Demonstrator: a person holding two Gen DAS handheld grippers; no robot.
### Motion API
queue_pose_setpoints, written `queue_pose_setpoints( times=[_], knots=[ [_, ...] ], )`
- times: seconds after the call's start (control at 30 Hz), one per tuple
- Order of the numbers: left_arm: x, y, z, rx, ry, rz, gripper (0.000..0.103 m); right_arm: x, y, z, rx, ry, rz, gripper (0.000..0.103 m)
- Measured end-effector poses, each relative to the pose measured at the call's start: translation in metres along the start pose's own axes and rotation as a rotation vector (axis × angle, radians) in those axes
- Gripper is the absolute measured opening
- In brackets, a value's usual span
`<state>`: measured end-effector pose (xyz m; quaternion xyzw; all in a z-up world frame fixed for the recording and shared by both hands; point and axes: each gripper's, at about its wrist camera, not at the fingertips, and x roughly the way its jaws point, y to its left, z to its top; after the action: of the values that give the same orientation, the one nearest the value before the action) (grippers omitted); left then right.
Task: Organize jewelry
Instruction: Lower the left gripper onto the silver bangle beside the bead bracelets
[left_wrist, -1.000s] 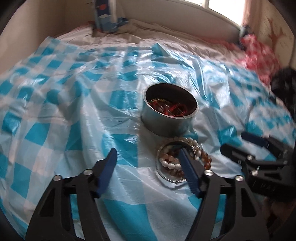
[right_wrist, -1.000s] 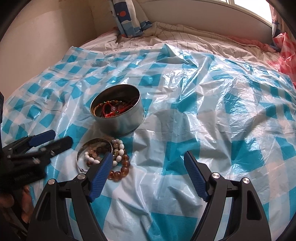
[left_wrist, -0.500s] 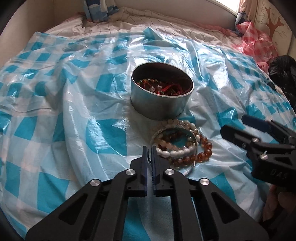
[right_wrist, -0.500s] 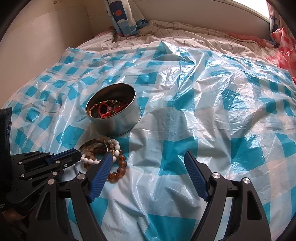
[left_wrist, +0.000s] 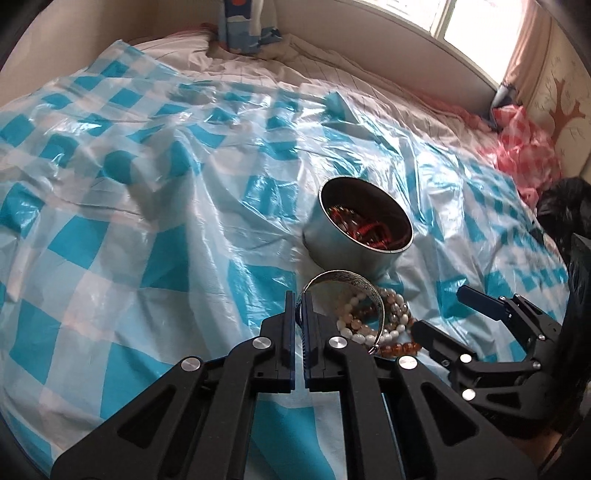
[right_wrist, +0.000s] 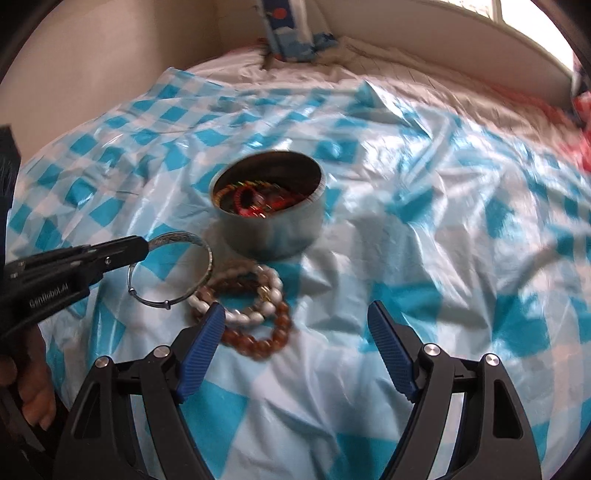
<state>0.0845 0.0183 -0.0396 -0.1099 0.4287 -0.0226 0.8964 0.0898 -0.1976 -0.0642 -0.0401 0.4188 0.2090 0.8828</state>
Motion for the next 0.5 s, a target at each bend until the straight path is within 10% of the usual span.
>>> queue_pose_setpoints(
  times=[0.5],
  knots=[
    [0.005,0.001,0.001,-0.003,0.030,0.009,0.003,0.029,0.020,0.009,-0.076,0.035,0.008,0.041]
  ],
)
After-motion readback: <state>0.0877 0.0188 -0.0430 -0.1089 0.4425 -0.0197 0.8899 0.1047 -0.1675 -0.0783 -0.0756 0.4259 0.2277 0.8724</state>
